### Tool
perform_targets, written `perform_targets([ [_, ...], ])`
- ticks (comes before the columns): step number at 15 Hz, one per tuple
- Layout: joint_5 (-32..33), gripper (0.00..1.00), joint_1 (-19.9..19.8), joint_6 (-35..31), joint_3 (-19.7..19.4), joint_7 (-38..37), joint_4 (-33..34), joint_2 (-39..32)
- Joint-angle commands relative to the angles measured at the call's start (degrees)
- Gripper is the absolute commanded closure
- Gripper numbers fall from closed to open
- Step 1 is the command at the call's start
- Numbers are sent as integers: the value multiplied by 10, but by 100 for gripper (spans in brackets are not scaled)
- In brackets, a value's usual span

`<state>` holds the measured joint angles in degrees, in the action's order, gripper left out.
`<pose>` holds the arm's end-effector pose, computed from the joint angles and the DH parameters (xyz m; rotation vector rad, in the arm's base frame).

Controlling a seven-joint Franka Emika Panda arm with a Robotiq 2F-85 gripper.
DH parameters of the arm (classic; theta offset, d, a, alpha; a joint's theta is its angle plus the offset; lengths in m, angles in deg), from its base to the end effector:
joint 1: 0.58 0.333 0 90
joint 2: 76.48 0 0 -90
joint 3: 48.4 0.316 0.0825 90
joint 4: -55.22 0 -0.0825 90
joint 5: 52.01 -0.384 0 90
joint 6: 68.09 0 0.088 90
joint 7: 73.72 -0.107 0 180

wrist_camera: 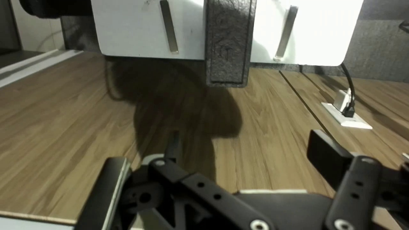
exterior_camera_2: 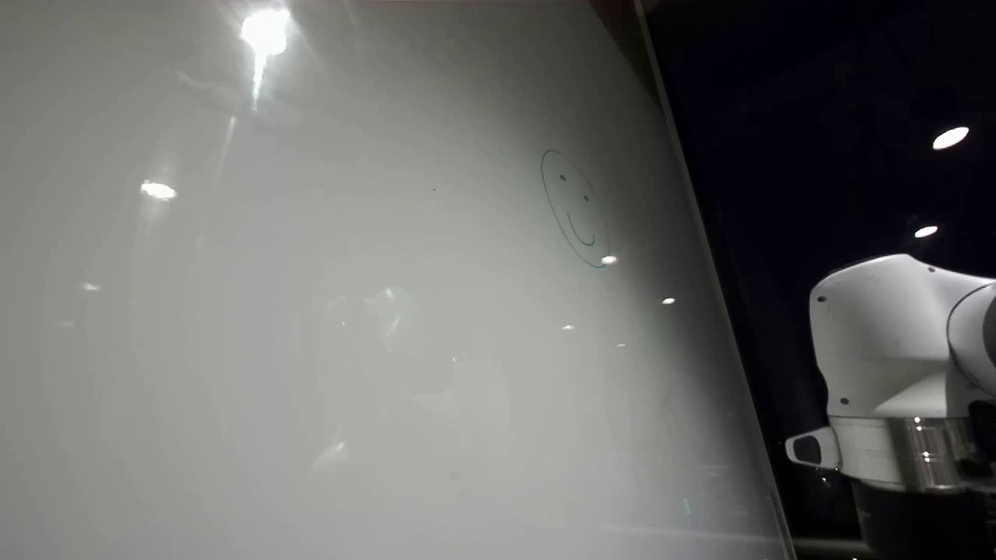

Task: Erase the drawings on the board

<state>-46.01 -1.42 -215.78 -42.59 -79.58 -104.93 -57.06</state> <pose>0.3785 0.0320 0.3171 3.0503 0.1006 0.1934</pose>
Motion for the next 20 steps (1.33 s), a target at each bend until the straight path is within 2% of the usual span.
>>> perform_targets([
  [1,40,0,-22,12,12,-51,0,-31],
  [6,21,0,-15,40,-9,-53,0,-56],
  [12,-3,0,-13,10,-38,-33,0,-109],
  [20,-62,0,25,-20,-24,-33,3,-156],
])
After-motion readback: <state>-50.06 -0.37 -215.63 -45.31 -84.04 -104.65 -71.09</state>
